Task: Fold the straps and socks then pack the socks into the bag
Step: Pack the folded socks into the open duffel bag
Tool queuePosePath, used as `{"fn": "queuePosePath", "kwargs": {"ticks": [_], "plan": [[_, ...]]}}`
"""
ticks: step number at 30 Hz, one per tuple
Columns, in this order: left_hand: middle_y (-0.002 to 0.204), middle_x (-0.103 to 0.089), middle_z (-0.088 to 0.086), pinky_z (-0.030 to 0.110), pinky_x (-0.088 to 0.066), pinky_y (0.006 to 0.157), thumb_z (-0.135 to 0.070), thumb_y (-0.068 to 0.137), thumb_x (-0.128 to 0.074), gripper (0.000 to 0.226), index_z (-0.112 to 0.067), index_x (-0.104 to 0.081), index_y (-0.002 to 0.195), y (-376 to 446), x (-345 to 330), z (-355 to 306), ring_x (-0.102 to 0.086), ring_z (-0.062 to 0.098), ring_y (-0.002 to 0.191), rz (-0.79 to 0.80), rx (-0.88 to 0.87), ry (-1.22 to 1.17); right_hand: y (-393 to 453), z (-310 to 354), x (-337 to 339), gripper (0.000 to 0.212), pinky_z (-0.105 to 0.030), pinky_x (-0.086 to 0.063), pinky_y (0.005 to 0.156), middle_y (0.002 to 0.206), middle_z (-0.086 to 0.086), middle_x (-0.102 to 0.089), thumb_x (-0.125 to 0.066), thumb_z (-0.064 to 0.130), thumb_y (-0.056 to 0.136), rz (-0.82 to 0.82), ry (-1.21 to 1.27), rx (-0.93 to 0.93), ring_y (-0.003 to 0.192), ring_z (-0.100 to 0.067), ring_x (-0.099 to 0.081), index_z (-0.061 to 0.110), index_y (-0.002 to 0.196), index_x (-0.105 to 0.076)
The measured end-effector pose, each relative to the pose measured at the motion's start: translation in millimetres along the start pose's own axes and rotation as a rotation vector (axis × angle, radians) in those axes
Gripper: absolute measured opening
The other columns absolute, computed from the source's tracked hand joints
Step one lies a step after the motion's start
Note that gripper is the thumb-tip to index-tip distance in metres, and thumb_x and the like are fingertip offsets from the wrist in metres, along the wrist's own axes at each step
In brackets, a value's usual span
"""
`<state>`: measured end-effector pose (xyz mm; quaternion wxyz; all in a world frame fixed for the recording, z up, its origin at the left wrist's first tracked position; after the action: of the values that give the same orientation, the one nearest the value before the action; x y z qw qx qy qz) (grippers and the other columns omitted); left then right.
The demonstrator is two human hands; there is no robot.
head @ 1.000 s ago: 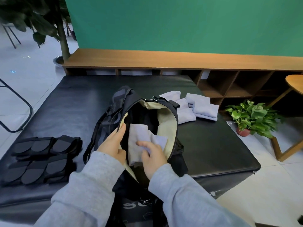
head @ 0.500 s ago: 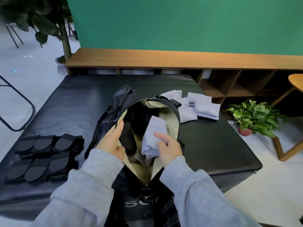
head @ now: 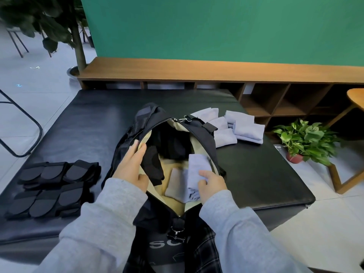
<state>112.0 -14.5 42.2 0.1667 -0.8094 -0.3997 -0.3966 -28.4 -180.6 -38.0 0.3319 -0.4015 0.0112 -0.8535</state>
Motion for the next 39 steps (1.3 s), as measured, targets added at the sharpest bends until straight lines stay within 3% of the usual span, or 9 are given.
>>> {"fn": "queuePosePath", "kwargs": {"ticks": [4, 9, 14, 17, 21, 26, 32, 36, 39], "plan": [[0.156, -0.008, -0.008, -0.009, 0.001, 0.091, 0.016, 0.081, -0.041, 0.071, -0.018, -0.033, 0.143, 1, 8, -8, 0.003, -0.003, 0.137, -0.131, -0.118, 0.002, -4, -1, -7, 0.045, -0.033, -0.045, 0.092, 0.136, -0.009, -0.036, -0.042, 0.02, 0.094, 0.102, -0.118, -0.033, 0.106, -0.028, -0.054, 0.028, 0.138, -0.042], [0.155, -0.009, -0.012, -0.013, -0.011, 0.078, 0.014, 0.082, -0.04, 0.072, -0.02, -0.031, 0.144, 5, 1, -5, -0.004, 0.004, 0.142, -0.116, -0.106, -0.002, -5, 5, -12, 0.039, -0.032, -0.046, 0.086, 0.124, -0.007, -0.035, -0.047, 0.029, 0.092, 0.128, -0.166, -0.031, 0.102, -0.029, -0.053, 0.034, 0.13, -0.041], [0.155, -0.008, -0.012, 0.008, -0.019, 0.097, 0.012, 0.083, -0.041, 0.07, -0.02, -0.031, 0.144, 4, -6, -6, -0.006, 0.006, 0.143, -0.096, -0.118, -0.011, -3, 15, -12, 0.013, -0.031, -0.047, 0.078, 0.11, -0.003, -0.033, -0.049, 0.02, 0.091, 0.08, -0.101, 0.0, 0.085, -0.027, -0.051, 0.028, 0.101, -0.043], [0.148, -0.014, -0.013, 0.003, -0.008, 0.102, 0.013, 0.08, -0.041, 0.065, -0.015, -0.041, 0.139, -2, 0, -13, -0.003, 0.001, 0.139, -0.207, -0.23, -0.006, -3, 20, -6, 0.033, -0.025, -0.044, 0.068, 0.112, -0.003, -0.038, -0.048, 0.008, 0.086, 0.057, 0.063, 0.08, 0.082, -0.023, -0.049, 0.033, 0.106, -0.042], [0.134, -0.041, -0.006, 0.024, -0.029, 0.104, 0.008, 0.076, -0.041, 0.053, -0.008, -0.059, 0.122, -12, 13, -26, -0.026, -0.003, 0.13, -0.375, -0.386, -0.098, -9, 24, 10, 0.069, -0.017, -0.041, 0.061, 0.097, 0.004, -0.05, -0.055, 0.004, 0.082, 0.028, 0.461, 0.171, 0.082, -0.012, -0.054, 0.044, 0.131, -0.028], [0.106, -0.057, -0.017, 0.002, -0.039, 0.078, -0.002, 0.078, -0.045, 0.038, -0.022, -0.064, 0.103, -30, 6, -44, -0.054, -0.007, 0.092, -0.359, -0.373, -0.351, -7, 23, 34, 0.074, -0.023, -0.051, 0.077, 0.11, 0.002, -0.063, -0.059, 0.022, 0.056, -0.013, 0.693, 0.2, 0.099, -0.01, -0.061, 0.018, 0.129, -0.046], [0.065, -0.069, -0.004, 0.018, -0.049, 0.063, -0.014, 0.092, -0.053, 0.031, -0.022, -0.067, 0.065, -34, -74, -23, -0.063, 0.008, 0.062, 0.062, 0.17, -0.727, -12, 17, 54, 0.018, -0.029, -0.039, 0.061, 0.073, -0.008, -0.057, -0.054, 0.004, 0.062, 0.103, 1.106, 0.049, 0.071, -0.022, -0.053, 0.008, 0.08, -0.057], [0.086, -0.069, -0.018, 0.025, -0.043, 0.09, -0.072, 0.078, -0.042, 0.038, -0.048, -0.068, 0.065, -46, -95, -38, -0.061, 0.004, 0.094, 0.265, 0.175, -0.686, -19, 24, 62, 0.027, -0.024, -0.04, 0.052, 0.07, -0.008, -0.052, -0.049, 0.008, 0.054, 0.135, 1.153, 0.07, 0.067, -0.021, -0.051, 0.007, 0.081, -0.056], [0.087, -0.066, -0.032, 0.01, -0.041, 0.085, -0.052, 0.088, -0.05, 0.008, -0.052, -0.059, 0.089, -45, -83, -54, -0.058, -0.003, 0.102, 0.216, 0.111, -0.875, -23, 26, 68, 0.039, -0.029, -0.041, 0.059, 0.076, -0.008, -0.056, -0.049, 0.009, 0.055, 0.117, 1.134, 0.102, 0.072, -0.022, -0.054, 0.007, 0.093, -0.059]]}}
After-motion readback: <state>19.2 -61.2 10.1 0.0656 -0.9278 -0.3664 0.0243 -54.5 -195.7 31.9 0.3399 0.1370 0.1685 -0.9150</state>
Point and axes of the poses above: each hand's wrist, its own y-axis towards the middle knuckle, its own x-axis out of the back of the hand, z = x × y, the point moved 10 cm from there along y, towards the middle knuckle
